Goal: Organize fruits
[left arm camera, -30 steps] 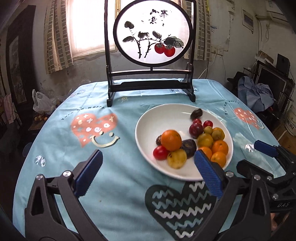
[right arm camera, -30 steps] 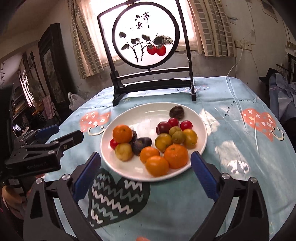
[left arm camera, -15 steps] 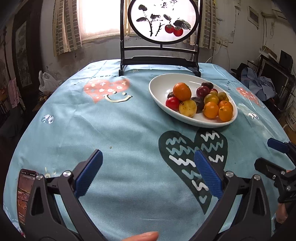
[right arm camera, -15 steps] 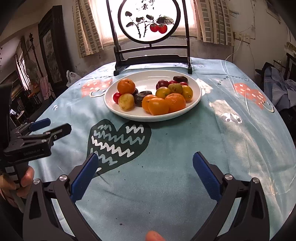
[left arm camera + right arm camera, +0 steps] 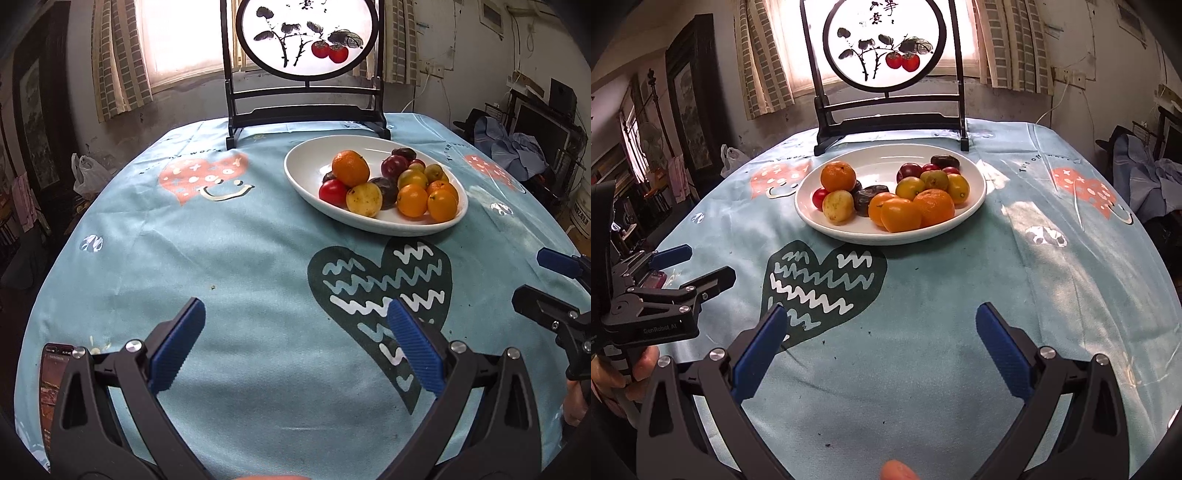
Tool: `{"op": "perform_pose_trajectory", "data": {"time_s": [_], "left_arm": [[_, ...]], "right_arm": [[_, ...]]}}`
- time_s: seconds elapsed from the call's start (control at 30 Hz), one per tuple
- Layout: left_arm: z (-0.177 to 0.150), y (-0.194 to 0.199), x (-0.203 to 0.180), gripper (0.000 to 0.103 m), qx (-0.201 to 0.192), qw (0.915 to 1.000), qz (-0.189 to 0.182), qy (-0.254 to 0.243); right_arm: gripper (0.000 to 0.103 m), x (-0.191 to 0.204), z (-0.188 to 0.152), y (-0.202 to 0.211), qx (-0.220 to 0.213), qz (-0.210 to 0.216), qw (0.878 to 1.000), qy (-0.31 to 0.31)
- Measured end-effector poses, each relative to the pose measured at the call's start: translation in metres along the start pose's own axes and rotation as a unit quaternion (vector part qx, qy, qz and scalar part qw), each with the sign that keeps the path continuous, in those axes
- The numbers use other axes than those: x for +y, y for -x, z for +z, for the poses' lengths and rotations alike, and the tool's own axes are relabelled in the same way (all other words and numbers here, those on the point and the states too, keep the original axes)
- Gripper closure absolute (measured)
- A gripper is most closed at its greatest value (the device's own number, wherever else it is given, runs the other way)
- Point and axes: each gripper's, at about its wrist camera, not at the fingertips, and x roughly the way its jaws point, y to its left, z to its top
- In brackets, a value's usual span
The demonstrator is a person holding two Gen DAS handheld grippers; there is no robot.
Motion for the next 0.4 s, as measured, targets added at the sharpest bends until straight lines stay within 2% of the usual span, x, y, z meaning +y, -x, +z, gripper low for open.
{"op": "perform_pose_trajectory", "data": {"time_s": [0.2, 0.4], "left_arm": [[0.001, 0.002, 0.004, 0.002, -0.007, 0.9999, 0.014, 0.007], [0.002, 0.001, 0.011, 0.002, -0.007, 0.9995, 0.011, 0.028]], "right_arm": [[0.001, 0.002, 0.0, 0.0, -0.001, -0.001, 1.0, 0.005], [0.001, 0.002, 0.0, 0.0, 0.001, -0.002, 1.0, 0.004]]}}
